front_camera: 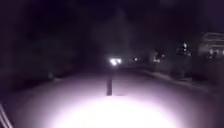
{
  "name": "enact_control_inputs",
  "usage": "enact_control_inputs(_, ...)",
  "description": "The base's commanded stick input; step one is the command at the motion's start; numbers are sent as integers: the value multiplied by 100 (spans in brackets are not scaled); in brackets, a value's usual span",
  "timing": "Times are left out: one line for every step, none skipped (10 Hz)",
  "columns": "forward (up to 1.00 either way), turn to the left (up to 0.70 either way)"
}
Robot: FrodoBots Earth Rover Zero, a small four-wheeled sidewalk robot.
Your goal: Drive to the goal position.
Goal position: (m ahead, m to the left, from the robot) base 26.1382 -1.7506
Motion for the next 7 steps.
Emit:
enact_control_inputs(100,0)
enact_control_inputs(100,0)
enact_control_inputs(100,0)
enact_control_inputs(100,0)
enact_control_inputs(100,0)
enact_control_inputs(100,0)
enact_control_inputs(100,0)
